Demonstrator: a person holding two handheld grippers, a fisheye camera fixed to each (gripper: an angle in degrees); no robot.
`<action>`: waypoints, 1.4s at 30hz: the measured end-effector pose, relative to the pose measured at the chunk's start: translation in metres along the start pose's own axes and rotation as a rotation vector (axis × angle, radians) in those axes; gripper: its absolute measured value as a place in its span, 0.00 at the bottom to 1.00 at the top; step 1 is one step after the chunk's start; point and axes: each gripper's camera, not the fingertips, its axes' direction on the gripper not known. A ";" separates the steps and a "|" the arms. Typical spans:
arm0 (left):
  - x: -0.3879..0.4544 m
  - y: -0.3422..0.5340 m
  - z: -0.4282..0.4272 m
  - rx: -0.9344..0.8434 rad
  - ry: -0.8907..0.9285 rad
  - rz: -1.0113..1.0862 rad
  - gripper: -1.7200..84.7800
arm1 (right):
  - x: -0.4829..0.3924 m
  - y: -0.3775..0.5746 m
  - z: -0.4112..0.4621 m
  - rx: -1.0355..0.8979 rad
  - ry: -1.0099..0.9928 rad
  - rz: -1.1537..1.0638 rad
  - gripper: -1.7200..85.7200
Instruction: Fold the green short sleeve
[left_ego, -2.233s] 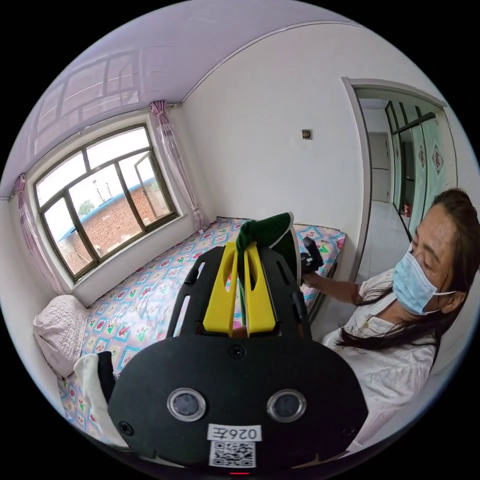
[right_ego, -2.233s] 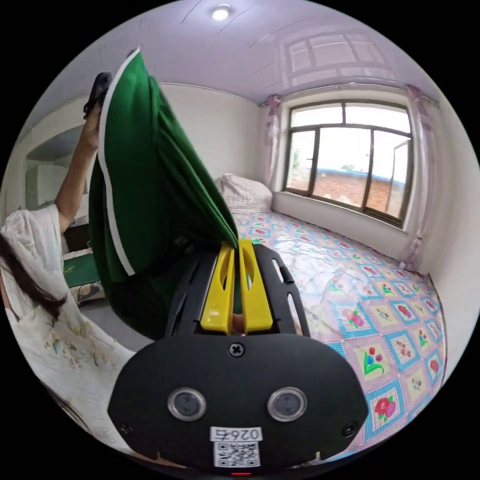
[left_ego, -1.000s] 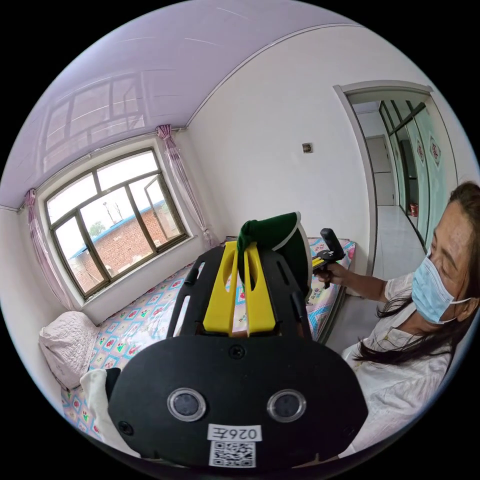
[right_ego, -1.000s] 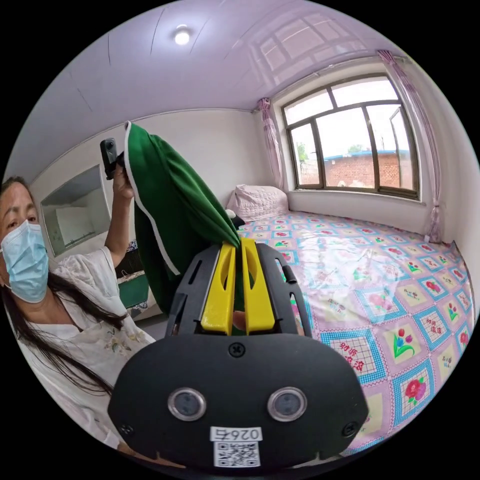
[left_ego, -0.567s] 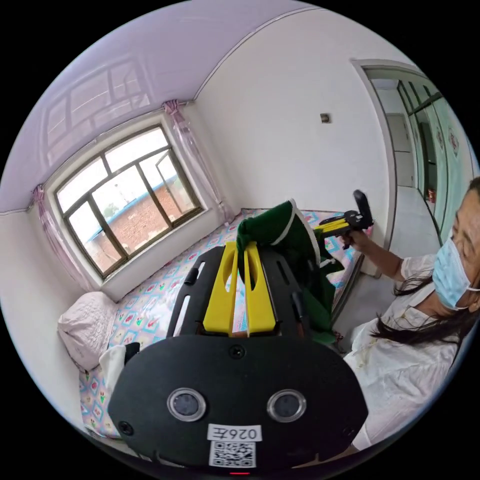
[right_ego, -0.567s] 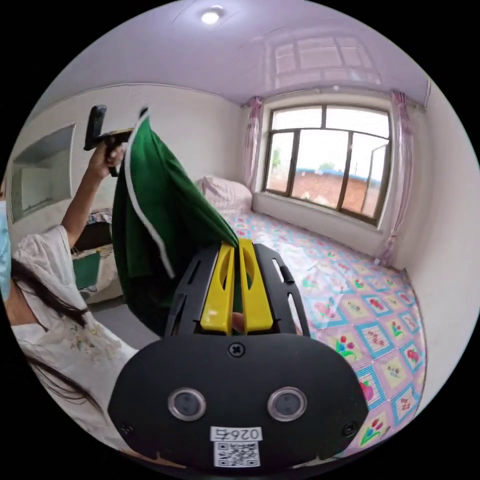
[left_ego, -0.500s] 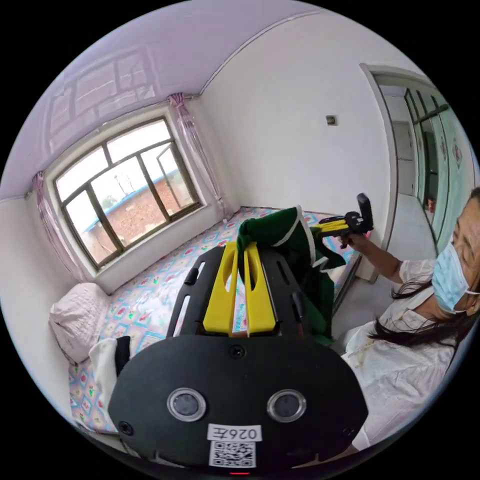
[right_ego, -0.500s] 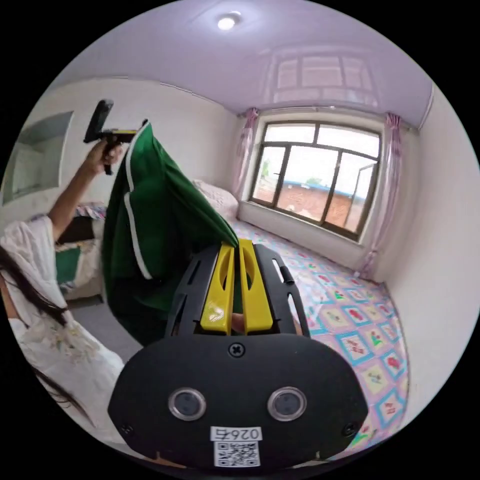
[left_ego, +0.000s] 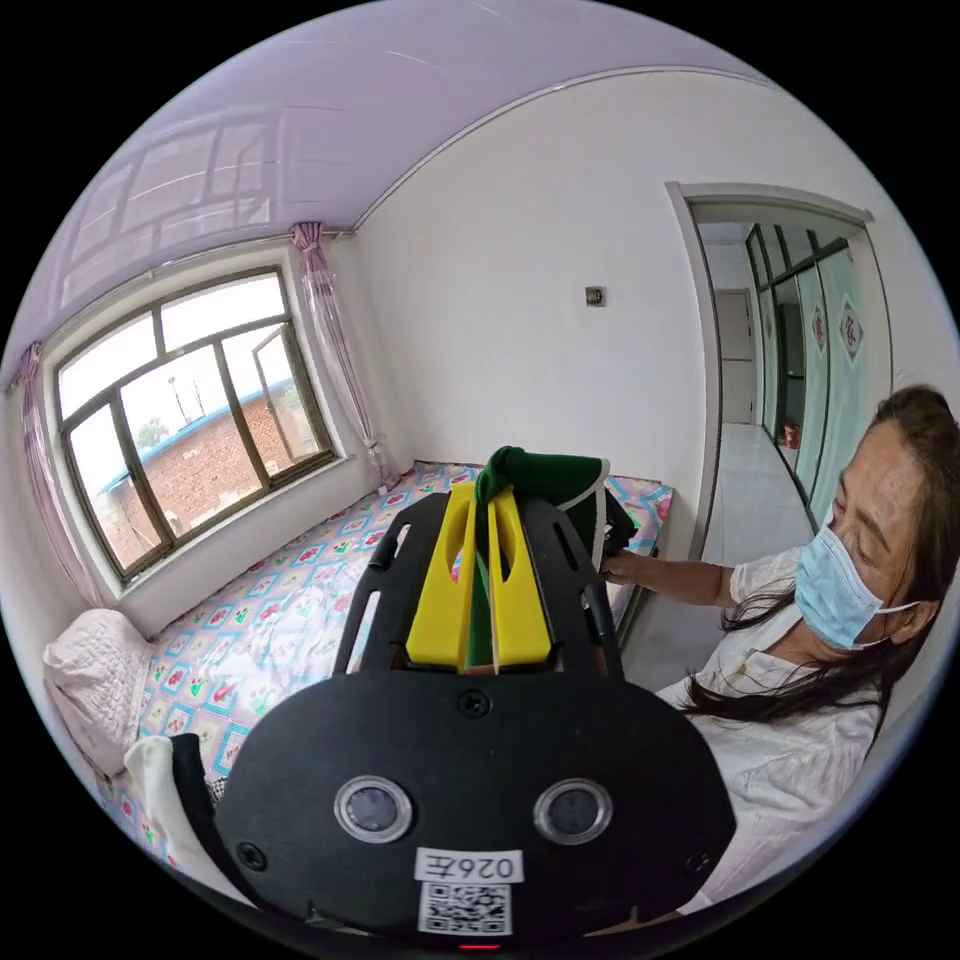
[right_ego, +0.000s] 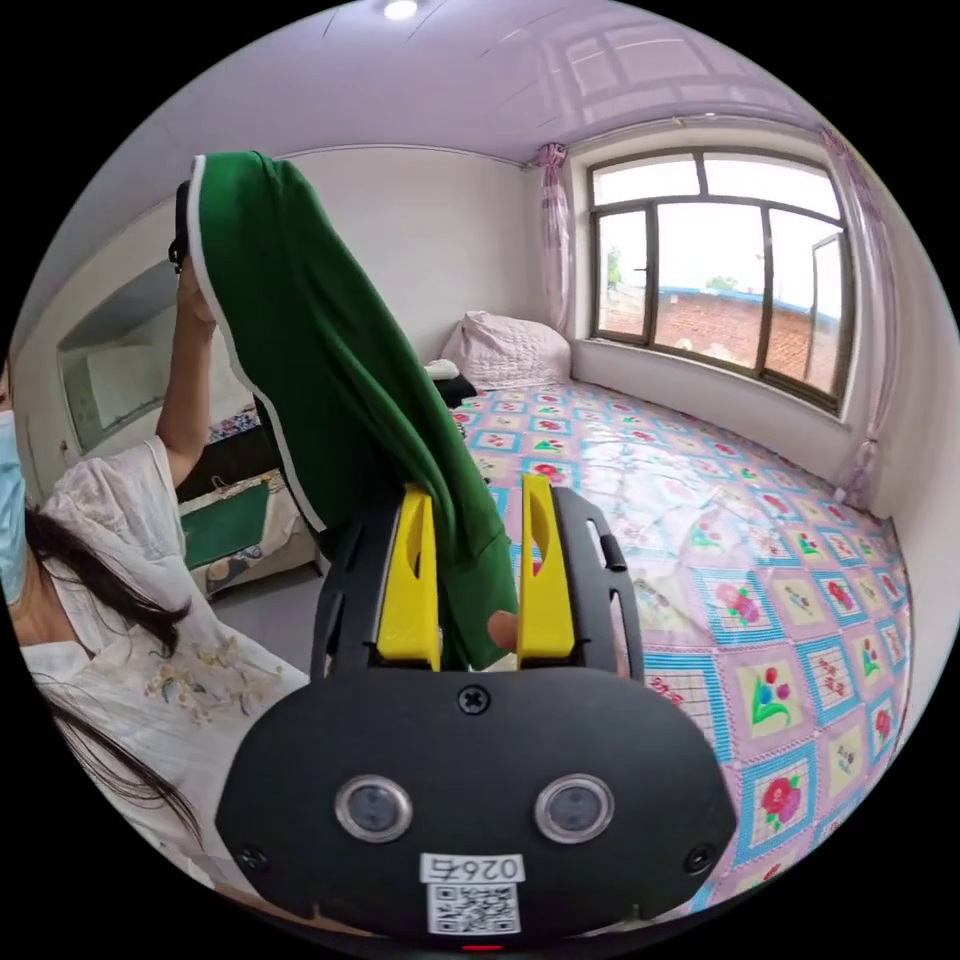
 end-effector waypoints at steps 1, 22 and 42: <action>0.001 -0.002 0.001 -0.006 -0.004 0.009 0.01 | -0.003 -0.001 0.006 0.019 -0.044 0.005 0.13; -0.085 0.060 -0.067 0.079 0.123 -0.127 0.02 | -0.173 -0.016 -0.209 0.479 0.627 -0.188 0.00; -0.264 -0.012 0.245 0.006 0.146 -0.170 0.03 | 0.040 -0.044 -0.272 0.218 0.984 -0.057 0.00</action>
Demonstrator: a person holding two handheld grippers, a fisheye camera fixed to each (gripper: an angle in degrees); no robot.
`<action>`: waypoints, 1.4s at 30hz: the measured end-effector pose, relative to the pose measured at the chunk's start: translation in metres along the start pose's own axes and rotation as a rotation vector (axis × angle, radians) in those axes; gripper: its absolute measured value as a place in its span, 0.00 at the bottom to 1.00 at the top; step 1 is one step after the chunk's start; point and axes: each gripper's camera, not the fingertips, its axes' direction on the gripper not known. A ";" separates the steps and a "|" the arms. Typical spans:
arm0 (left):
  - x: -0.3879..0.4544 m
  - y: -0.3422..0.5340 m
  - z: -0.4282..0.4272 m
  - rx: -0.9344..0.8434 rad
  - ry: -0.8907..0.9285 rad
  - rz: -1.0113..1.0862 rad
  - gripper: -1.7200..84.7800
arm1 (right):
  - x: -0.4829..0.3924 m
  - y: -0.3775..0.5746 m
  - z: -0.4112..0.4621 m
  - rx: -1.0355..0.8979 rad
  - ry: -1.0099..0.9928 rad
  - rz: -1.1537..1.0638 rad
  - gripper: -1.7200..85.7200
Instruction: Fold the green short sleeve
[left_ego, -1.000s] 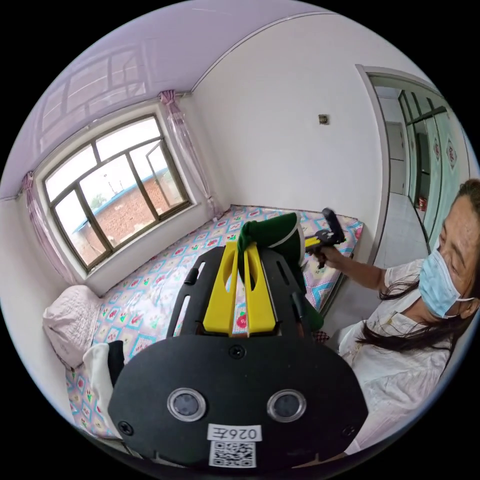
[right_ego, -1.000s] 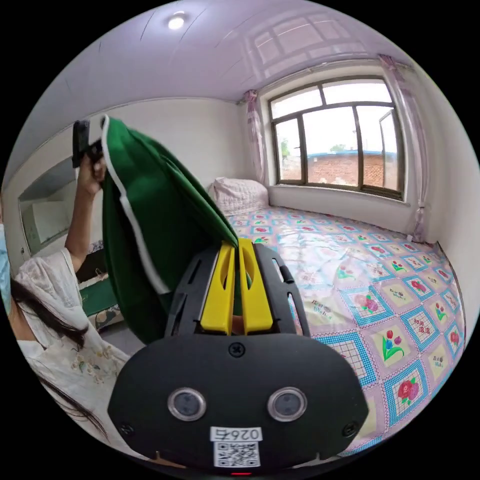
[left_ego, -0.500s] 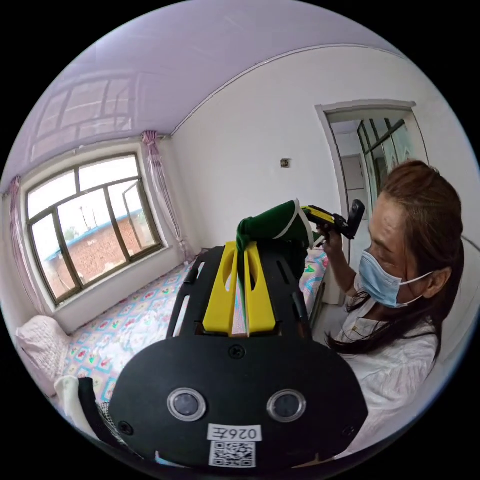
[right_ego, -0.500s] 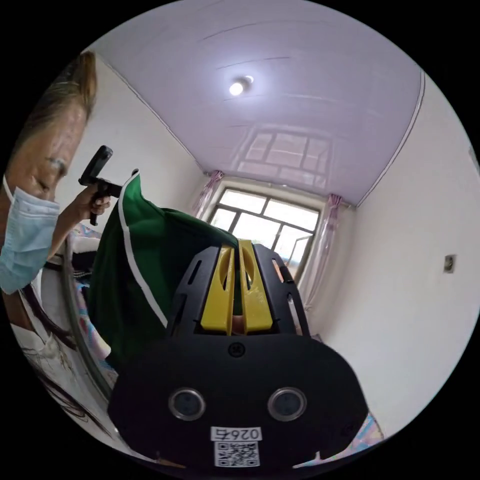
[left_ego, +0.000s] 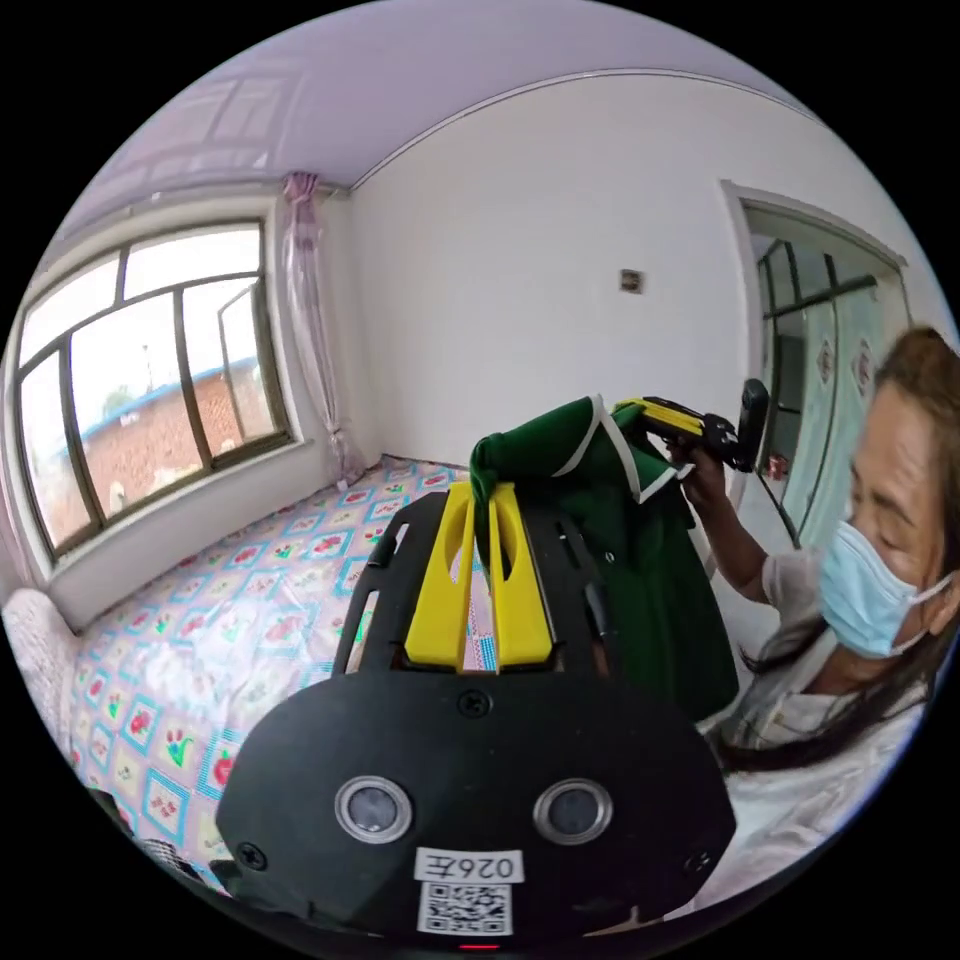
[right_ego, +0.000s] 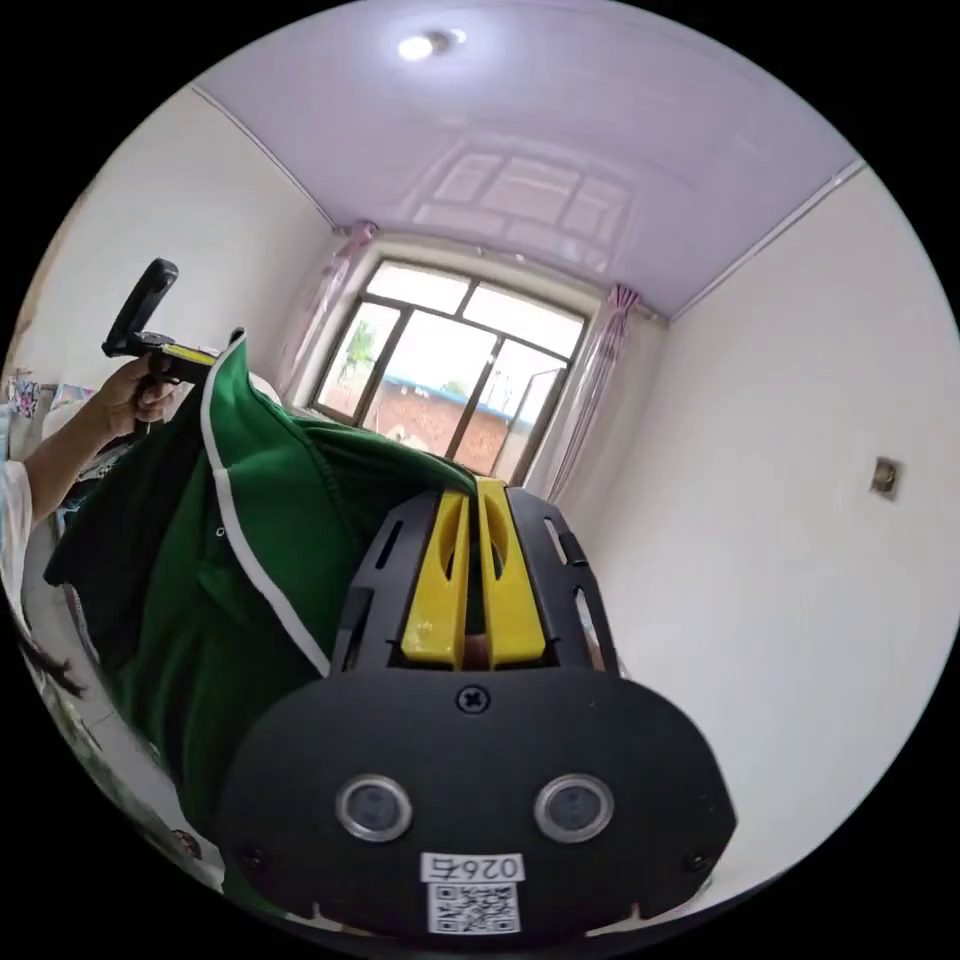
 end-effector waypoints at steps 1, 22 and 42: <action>-0.021 -0.003 0.022 0.001 0.008 -0.030 0.03 | 0.018 0.005 0.055 -0.061 -0.008 0.015 0.00; -0.308 0.315 0.137 0.407 0.203 -0.924 0.01 | 0.261 0.281 0.275 -0.099 -0.562 0.791 0.01; -0.153 0.285 0.214 -0.472 0.310 -0.600 0.19 | 0.156 0.339 0.078 -0.590 -0.131 0.526 0.04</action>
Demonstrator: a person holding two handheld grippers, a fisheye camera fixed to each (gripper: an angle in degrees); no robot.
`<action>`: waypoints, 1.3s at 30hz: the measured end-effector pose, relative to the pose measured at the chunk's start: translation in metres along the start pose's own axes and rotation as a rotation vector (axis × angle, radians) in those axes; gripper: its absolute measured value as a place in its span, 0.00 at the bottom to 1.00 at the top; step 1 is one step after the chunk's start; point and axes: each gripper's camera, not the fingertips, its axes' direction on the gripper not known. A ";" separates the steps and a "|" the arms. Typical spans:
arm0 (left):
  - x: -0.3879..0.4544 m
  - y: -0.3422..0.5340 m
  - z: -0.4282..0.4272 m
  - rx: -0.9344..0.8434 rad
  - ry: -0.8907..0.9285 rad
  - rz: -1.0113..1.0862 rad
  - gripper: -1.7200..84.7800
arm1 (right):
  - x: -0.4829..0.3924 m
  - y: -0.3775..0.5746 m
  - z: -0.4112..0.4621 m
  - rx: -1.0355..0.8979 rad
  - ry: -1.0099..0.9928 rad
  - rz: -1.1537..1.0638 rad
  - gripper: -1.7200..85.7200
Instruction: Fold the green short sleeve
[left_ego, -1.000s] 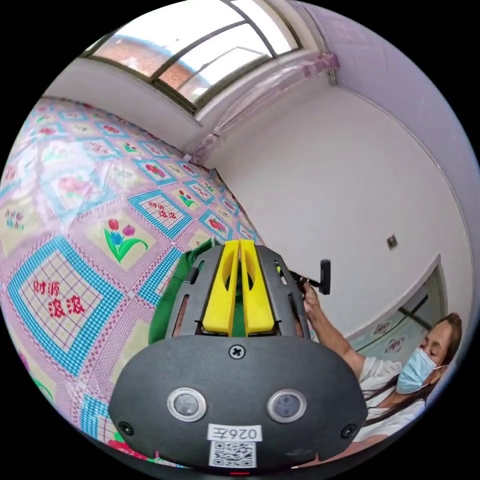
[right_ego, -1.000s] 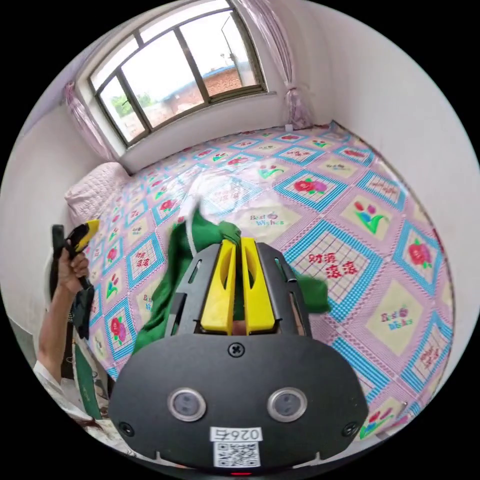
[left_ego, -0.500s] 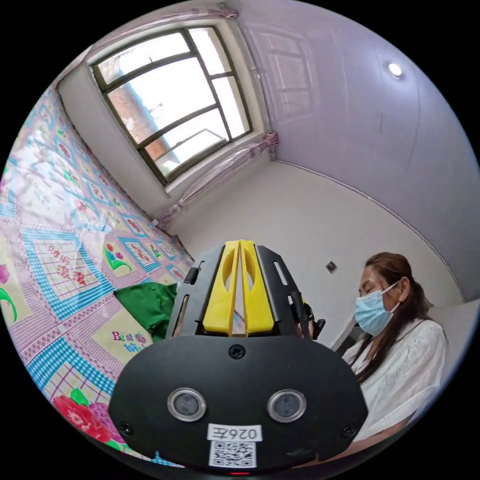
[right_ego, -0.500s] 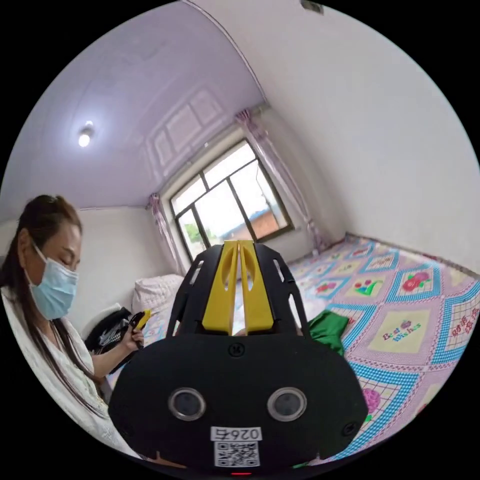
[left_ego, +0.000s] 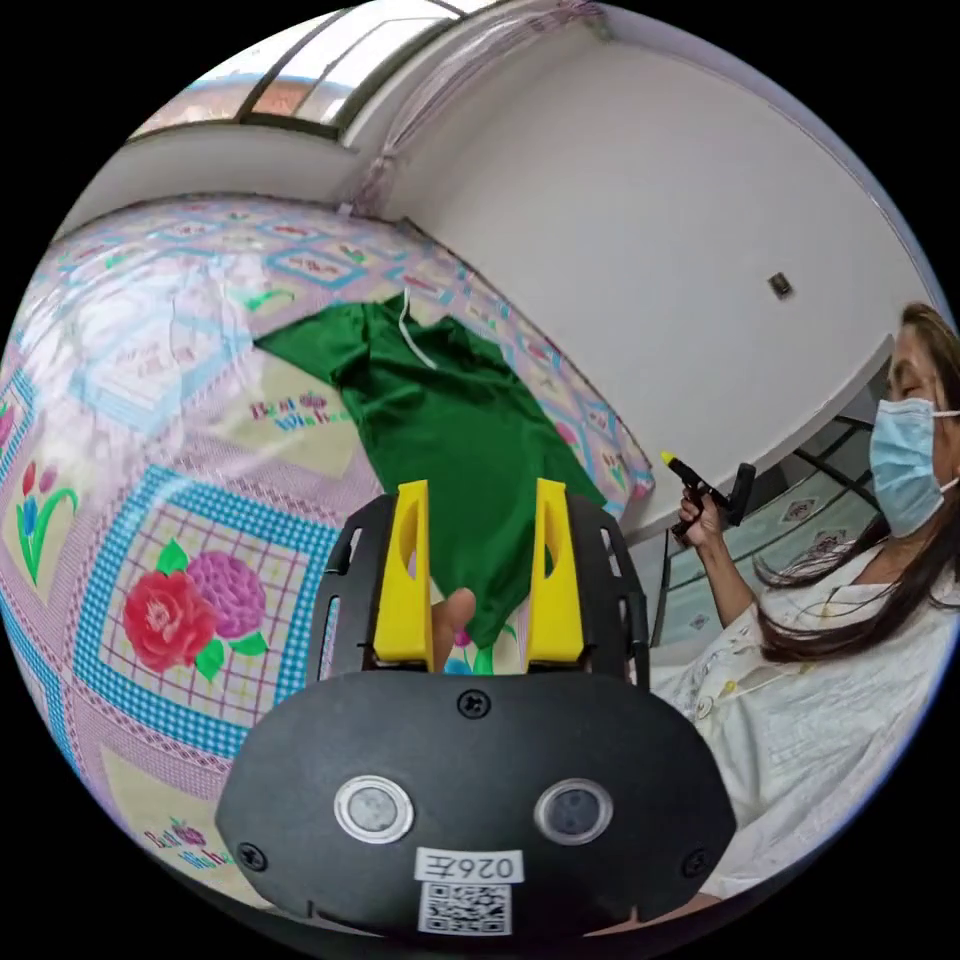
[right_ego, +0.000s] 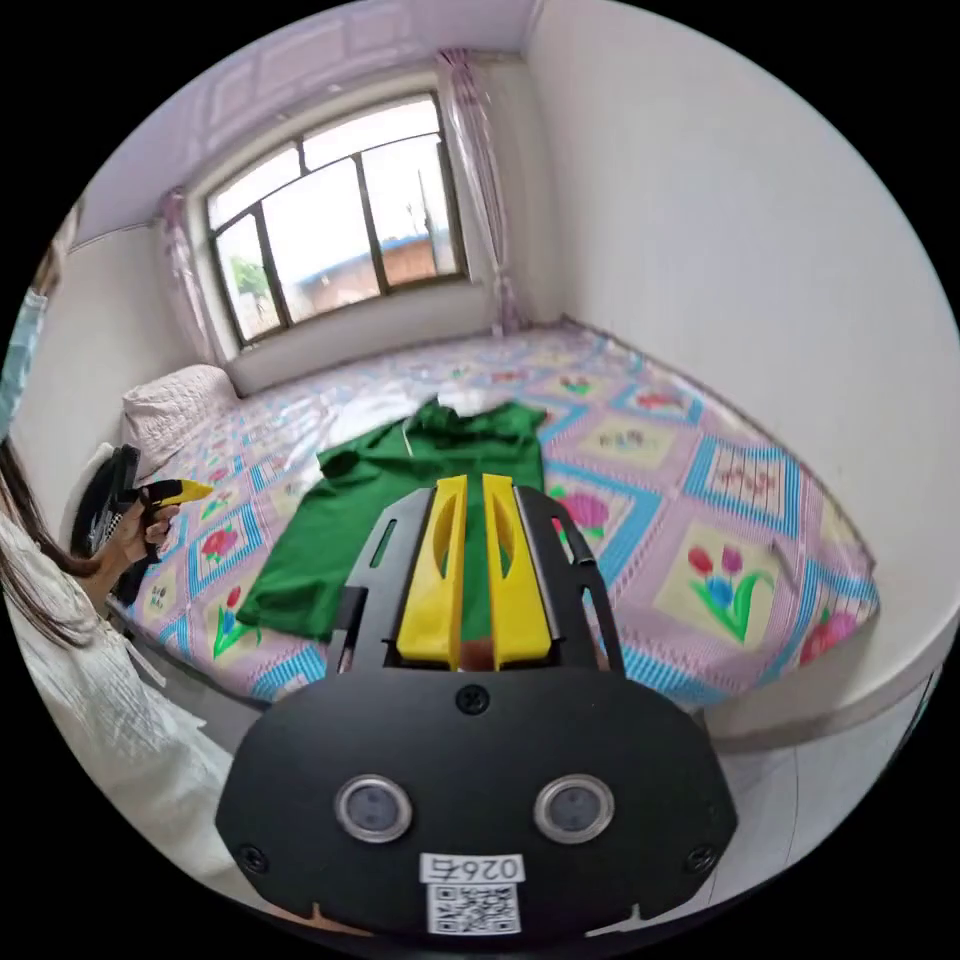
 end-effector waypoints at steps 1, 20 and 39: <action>0.000 0.004 0.012 -0.039 -0.014 -0.007 0.20 | 0.003 0.016 0.017 -0.078 0.027 0.029 0.06; 0.004 -0.033 0.116 -0.390 -0.054 0.046 0.02 | -0.059 0.023 0.125 -0.319 0.135 -0.111 0.01; -0.078 -0.017 0.111 -0.391 0.173 -0.168 0.02 | -0.097 -0.009 0.145 -0.400 0.086 -0.208 0.01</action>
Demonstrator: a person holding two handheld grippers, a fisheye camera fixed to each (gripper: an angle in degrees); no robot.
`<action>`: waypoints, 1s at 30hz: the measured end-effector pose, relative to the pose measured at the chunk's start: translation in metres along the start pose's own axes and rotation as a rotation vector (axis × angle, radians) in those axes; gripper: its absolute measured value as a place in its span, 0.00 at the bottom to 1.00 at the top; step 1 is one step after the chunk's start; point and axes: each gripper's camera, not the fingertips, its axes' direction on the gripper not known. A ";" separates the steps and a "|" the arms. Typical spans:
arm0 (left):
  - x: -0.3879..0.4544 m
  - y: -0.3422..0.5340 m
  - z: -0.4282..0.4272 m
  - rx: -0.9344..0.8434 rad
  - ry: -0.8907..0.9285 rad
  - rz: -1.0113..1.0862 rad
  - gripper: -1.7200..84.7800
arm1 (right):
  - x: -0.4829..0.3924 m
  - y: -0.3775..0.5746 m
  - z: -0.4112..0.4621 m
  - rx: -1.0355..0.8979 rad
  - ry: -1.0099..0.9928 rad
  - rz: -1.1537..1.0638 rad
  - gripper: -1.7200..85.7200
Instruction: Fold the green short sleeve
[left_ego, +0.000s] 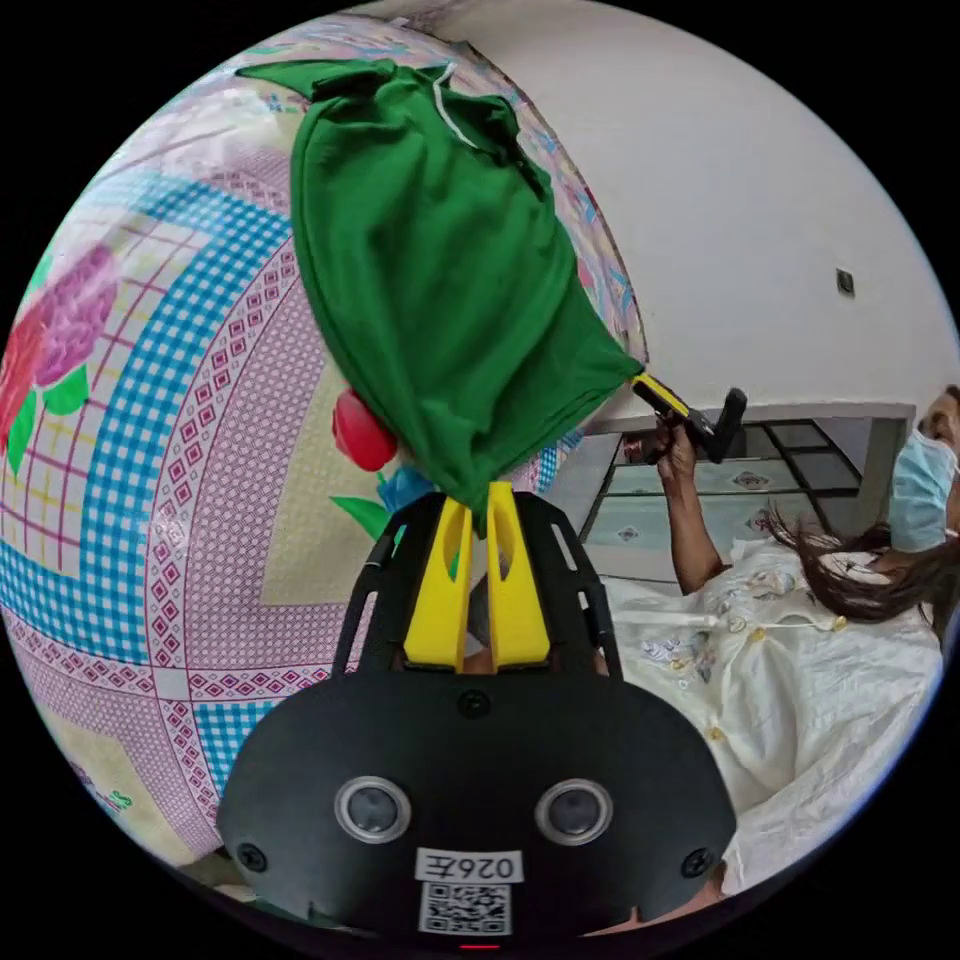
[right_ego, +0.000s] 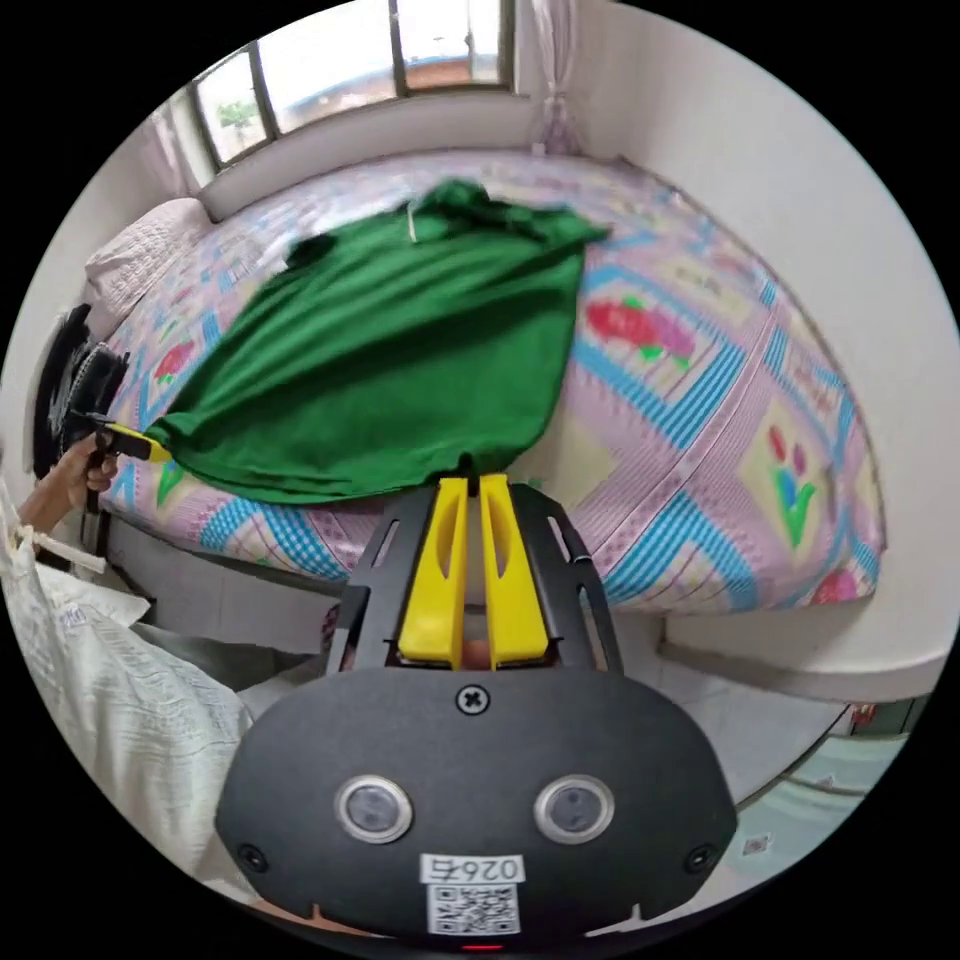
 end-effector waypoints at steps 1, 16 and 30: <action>0.002 0.001 -0.005 -0.002 -0.024 0.011 0.02 | -0.011 -0.001 -0.032 0.056 0.104 -0.066 0.01; -0.058 0.032 -0.008 0.032 0.071 -0.150 0.01 | 0.100 0.130 -0.006 0.018 -0.339 0.639 0.12; -0.070 0.067 -0.022 0.176 0.116 -0.235 0.09 | 0.178 0.123 0.008 0.043 -0.517 0.777 0.01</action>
